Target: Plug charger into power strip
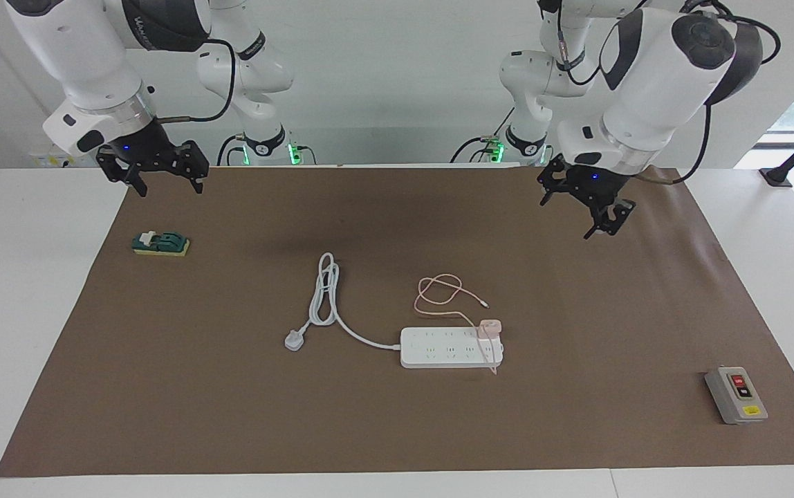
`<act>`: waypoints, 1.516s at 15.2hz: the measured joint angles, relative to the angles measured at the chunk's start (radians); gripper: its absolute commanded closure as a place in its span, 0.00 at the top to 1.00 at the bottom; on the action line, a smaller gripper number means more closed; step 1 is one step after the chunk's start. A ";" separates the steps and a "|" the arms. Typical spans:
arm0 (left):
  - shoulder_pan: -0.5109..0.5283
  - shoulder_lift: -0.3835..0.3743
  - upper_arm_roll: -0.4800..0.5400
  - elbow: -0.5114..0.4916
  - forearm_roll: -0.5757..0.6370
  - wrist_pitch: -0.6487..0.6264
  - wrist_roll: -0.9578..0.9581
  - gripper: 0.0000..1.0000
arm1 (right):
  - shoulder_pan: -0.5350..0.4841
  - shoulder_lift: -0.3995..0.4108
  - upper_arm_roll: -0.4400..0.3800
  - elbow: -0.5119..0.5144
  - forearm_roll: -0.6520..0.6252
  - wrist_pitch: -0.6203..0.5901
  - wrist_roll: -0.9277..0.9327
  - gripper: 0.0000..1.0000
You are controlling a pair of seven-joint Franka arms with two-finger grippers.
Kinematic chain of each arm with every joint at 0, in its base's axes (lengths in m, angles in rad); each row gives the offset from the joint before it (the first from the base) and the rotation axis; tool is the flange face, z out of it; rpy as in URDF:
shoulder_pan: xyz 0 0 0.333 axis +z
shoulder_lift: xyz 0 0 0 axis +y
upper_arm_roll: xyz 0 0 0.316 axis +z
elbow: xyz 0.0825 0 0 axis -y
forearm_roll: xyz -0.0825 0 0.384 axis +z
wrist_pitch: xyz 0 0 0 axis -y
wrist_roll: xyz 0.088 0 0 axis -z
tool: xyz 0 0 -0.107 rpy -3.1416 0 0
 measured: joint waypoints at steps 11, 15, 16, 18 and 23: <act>0.009 -0.041 0.066 -0.030 0.041 -0.003 -0.366 1.00 | 0.000 0.000 0.000 0.000 0.000 0.000 0.000 1.00; 0.012 -0.054 0.066 -0.036 0.050 0.000 -0.361 1.00 | 0.000 0.000 0.000 0.000 0.000 0.000 0.000 1.00; 0.028 -0.059 0.058 -0.036 0.055 0.000 -0.348 1.00 | 0.000 0.000 0.000 0.000 0.000 0.000 0.000 1.00; 0.134 -0.070 -0.036 -0.038 0.057 -0.001 -0.307 1.00 | 0.000 0.000 0.000 0.000 0.000 0.000 0.000 1.00; 0.225 -0.130 -0.117 -0.096 0.068 0.000 -0.244 1.00 | 0.000 0.000 0.000 0.000 0.000 0.000 0.000 1.00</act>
